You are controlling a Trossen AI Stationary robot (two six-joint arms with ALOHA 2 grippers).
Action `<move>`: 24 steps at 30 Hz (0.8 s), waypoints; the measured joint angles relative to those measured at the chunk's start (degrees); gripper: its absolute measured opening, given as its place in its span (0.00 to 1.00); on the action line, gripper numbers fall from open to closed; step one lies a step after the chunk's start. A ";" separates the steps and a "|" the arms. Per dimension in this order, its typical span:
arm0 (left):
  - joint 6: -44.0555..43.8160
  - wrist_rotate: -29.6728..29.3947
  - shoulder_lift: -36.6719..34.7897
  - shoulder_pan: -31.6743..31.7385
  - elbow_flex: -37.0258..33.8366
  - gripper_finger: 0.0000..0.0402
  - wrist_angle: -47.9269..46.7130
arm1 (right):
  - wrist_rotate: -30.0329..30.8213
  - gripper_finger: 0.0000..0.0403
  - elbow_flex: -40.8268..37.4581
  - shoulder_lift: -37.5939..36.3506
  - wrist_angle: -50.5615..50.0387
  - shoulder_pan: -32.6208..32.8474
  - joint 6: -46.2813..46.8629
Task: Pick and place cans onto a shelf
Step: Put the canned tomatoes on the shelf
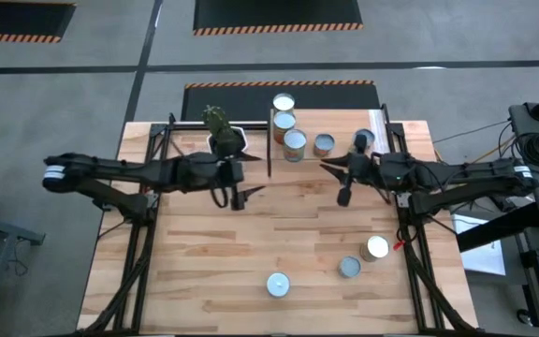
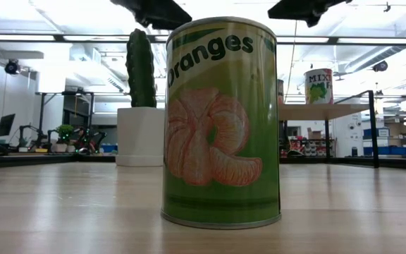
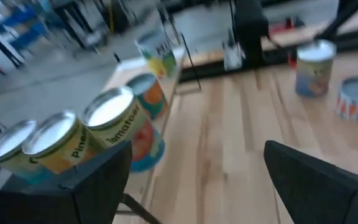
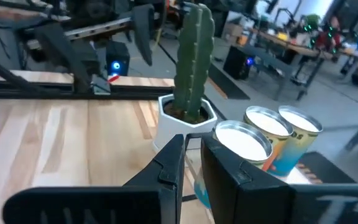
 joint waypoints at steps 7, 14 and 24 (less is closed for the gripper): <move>0.01 -0.43 -2.54 0.15 -11.91 0.86 20.23 | 0.03 0.07 8.11 9.43 -6.39 -3.10 3.48; -0.53 -0.47 -1.87 0.15 -14.01 0.83 21.38 | 0.05 0.02 19.25 17.37 -23.92 -8.17 7.15; -1.94 -0.48 -1.86 0.15 -16.57 0.56 26.71 | -0.43 0.02 26.17 23.54 -26.03 -13.65 4.39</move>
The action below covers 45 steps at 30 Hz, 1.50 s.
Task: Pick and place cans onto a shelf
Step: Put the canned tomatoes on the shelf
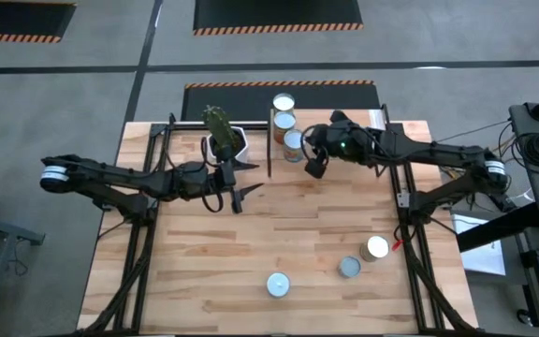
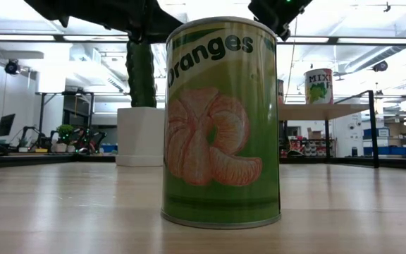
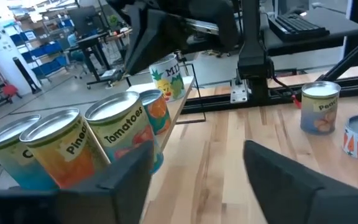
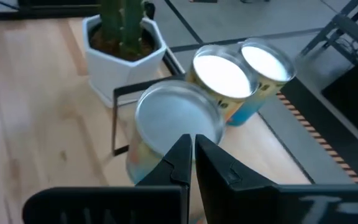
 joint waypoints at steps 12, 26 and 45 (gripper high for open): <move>0.06 -0.03 0.37 0.00 0.04 0.08 1.41 | -7.12 0.02 0.60 3.87 7.37 -2.15 -3.55; -0.39 -0.04 0.37 0.00 0.11 0.02 1.45 | -9.19 0.02 1.82 7.96 6.95 -2.48 -9.23; -0.40 -0.04 0.37 0.00 0.13 0.01 1.41 | -21.19 0.02 1.43 1.26 -0.87 -2.46 -9.51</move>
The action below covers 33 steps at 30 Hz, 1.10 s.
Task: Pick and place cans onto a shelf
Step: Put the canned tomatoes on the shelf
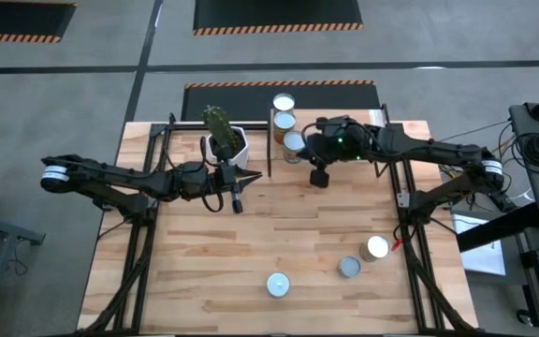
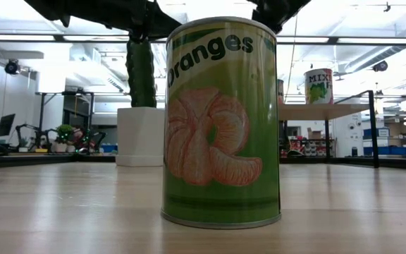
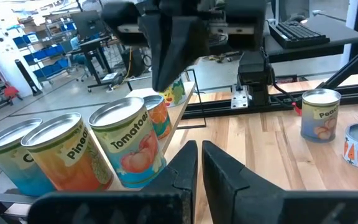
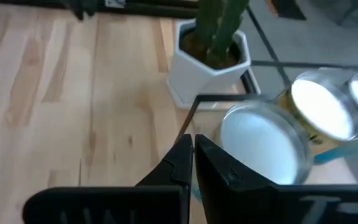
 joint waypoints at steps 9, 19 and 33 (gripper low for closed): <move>0.01 0.00 0.00 0.00 0.00 0.01 0.00 | 1.12 0.02 -2.41 0.00 -0.06 -0.20 1.95; -0.01 0.00 0.00 0.00 0.00 0.01 -0.01 | 11.03 0.02 -2.41 -1.08 -4.12 -2.88 1.74; -0.01 0.02 0.00 -0.02 0.00 0.01 -0.22 | 11.01 0.02 -2.38 -1.40 -2.72 -7.72 3.54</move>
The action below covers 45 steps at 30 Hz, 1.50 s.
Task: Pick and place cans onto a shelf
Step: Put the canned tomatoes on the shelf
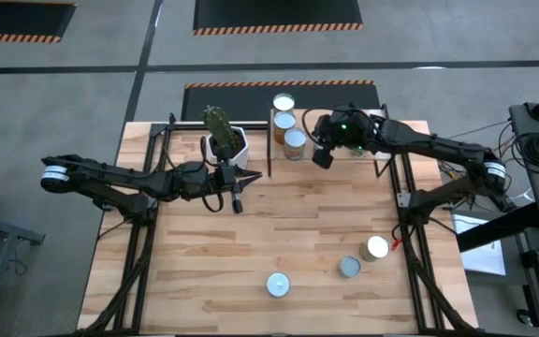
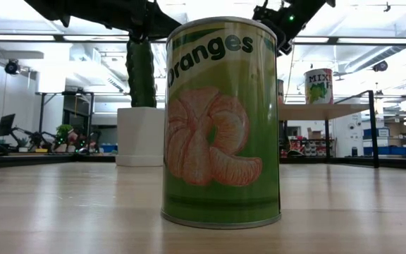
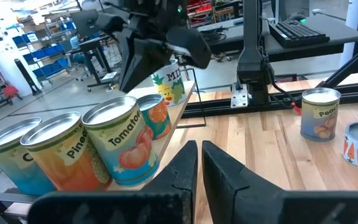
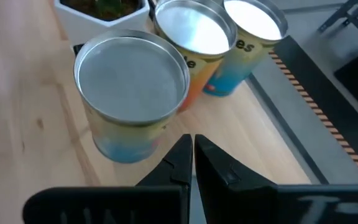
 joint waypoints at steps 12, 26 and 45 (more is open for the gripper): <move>0.00 0.00 0.00 0.01 0.00 0.01 -0.04 | -0.16 0.02 0.00 4.74 7.01 0.01 -3.55; 0.00 0.01 0.00 0.00 0.00 0.01 -0.04 | 0.04 0.02 0.04 5.47 9.14 0.07 -4.64; 0.20 0.02 -0.02 0.00 0.00 0.01 -0.07 | -8.79 0.02 0.02 5.39 5.54 -0.19 -1.23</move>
